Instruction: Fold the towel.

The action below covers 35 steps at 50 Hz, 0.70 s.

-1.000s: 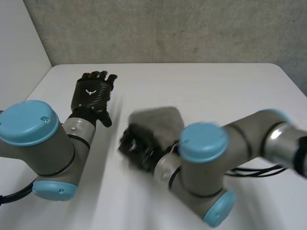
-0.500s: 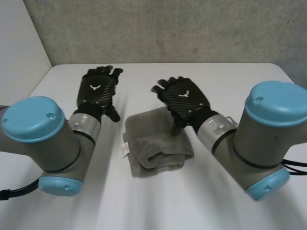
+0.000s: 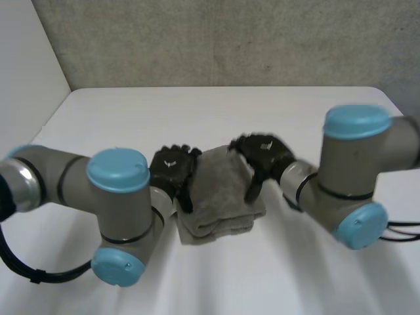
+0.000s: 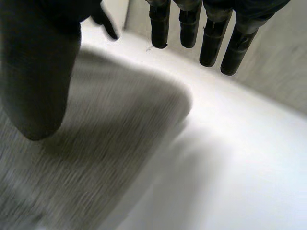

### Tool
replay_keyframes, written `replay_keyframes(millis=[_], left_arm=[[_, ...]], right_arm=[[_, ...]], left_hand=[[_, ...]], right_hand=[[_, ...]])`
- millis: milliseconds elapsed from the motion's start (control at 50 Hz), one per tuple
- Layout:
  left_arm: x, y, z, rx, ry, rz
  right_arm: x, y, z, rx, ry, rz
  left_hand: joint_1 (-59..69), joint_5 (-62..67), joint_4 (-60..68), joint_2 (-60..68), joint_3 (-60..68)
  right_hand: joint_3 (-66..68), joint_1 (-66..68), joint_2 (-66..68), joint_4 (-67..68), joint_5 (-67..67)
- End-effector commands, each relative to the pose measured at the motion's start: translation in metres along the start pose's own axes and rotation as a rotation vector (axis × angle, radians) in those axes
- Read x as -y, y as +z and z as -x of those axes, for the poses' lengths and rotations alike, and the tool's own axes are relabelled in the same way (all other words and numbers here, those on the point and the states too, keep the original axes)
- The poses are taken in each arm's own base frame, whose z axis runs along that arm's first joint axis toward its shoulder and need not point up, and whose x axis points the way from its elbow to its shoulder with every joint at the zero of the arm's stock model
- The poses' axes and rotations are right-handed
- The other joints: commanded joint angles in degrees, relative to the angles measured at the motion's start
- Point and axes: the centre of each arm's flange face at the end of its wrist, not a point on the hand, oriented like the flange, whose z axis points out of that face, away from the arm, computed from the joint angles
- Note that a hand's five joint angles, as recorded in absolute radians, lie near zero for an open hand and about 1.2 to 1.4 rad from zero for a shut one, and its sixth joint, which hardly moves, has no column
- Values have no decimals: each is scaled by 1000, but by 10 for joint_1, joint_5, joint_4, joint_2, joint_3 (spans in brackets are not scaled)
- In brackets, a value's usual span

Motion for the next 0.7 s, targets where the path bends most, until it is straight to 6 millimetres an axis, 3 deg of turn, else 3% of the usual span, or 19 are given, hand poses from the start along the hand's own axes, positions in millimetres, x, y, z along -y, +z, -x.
replay_keyframes(millis=[20, 40, 60, 80, 120, 180, 320, 700], left_arm=[[107, -34, 27, 57, -42, -285], [107, -34, 27, 57, -43, -286], [125, -41, 38, 82, -48, -331], [125, -42, 38, 83, -48, -331], [151, -57, 57, 133, -61, -380], [170, -72, 69, 166, -65, -394], [177, -83, 74, 181, -62, -339], [175, -84, 76, 182, -60, -324]], right_arm=[[92, -48, -41, -265, -7, -259], [92, -48, -41, -266, -7, -260], [109, -61, -48, -332, -12, -303], [121, -74, -56, -395, -16, -333], [131, -84, -62, -437, -19, -356], [141, -98, -69, -468, -29, -362], [141, -105, -73, -477, -20, -310], [135, -99, -67, -431, -20, -301]], left_hand=[[9, -4, 12, 12, 12], [9, -4, 12, 12, 12], [13, -1, 15, 15, 15], [13, -1, 15, 15, 15], [14, 1, 17, 17, 17], [14, 1, 17, 17, 17], [14, 1, 17, 17, 17], [3, -11, 5, 5, 5]], right_hand=[[-40, -33, -44, -49, -38], [-40, -33, -44, -49, -38], [-40, -33, -44, -49, -38], [-40, -33, -44, -49, -38], [-40, -33, -44, -49, -38], [-40, -33, -44, -49, -38], [-40, -33, -44, -49, -38], [-40, -33, -44, -49, -38]])
